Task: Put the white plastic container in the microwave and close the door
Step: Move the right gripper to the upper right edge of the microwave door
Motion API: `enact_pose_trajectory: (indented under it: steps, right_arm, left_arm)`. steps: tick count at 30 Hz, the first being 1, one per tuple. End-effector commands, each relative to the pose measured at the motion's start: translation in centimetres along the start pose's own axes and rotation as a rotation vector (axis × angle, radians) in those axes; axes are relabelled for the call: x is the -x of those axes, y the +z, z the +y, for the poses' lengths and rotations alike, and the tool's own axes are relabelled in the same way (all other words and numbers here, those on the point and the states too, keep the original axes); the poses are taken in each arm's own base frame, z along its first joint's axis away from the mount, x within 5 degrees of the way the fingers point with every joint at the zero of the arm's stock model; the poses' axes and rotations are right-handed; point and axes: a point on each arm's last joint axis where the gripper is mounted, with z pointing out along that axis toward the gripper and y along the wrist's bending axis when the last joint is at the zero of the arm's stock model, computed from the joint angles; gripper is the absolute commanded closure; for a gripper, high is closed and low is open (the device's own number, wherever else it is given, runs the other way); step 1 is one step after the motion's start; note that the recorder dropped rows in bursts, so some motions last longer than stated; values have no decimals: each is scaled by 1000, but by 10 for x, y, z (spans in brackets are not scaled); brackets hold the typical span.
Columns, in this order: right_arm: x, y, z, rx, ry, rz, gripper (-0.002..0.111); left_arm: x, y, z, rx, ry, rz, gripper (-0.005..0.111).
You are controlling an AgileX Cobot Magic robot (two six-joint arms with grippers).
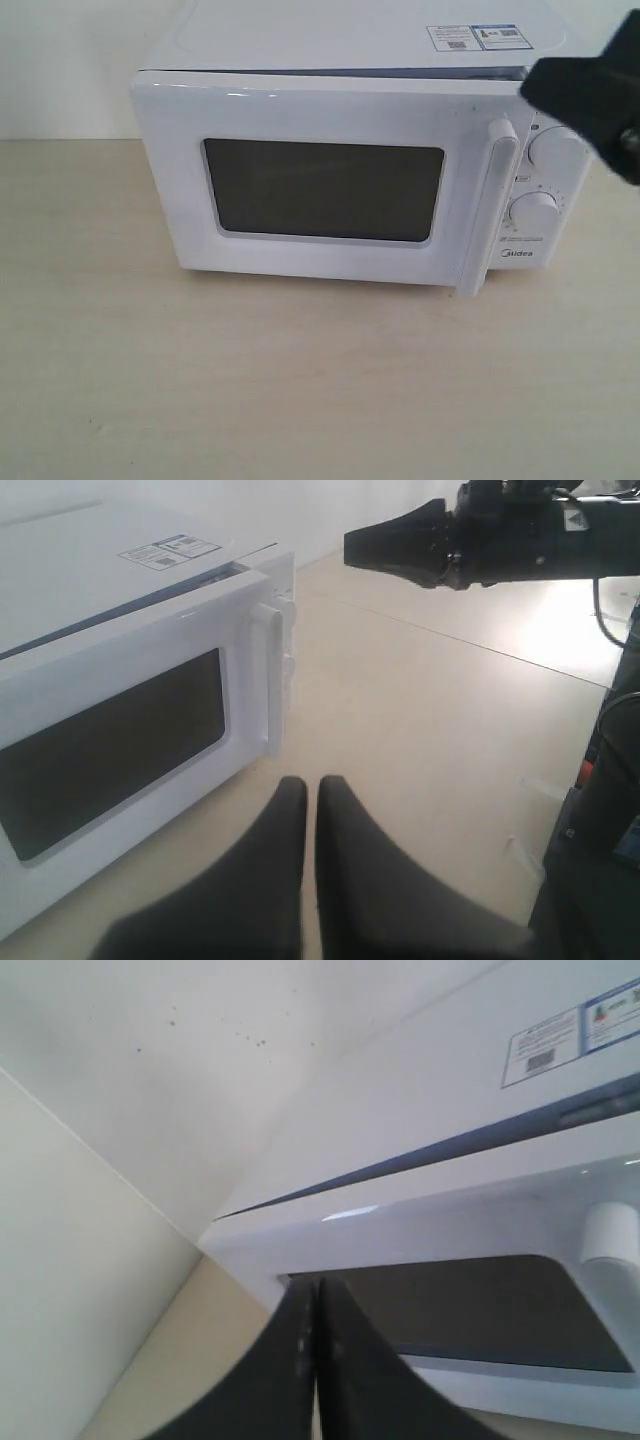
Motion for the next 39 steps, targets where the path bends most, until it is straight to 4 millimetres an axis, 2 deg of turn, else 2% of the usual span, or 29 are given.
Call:
enact_pose_trajectory:
  steps: [1,7,10,18,21,30,39]
  right_arm:
    - [-18,32,1,39,-21,12,108]
    - [-39,65,-14,-25,14,38,108]
    - [-42,72,-21,-66,62,6,108]
    - [-49,92,-29,-112,44,-3,108]
    - [-49,104,-29,-117,-11,-14,108]
    - [-45,129,-35,-224,-25,-49,108]
    - [-37,143,-37,-278,-64,-78,108]
  left_arm:
    - [-1,0,-1,-14,-20,0,102]
    - [-1,0,-1,-14,-20,0,102]
    - [-1,0,-1,-14,-20,0,102]
    - [-1,0,-1,-14,-20,0,102]
    - [-1,0,-1,-14,-20,0,102]
    - [-1,0,-1,-14,-20,0,102]
    - [-1,0,-1,-13,-20,-2,102]
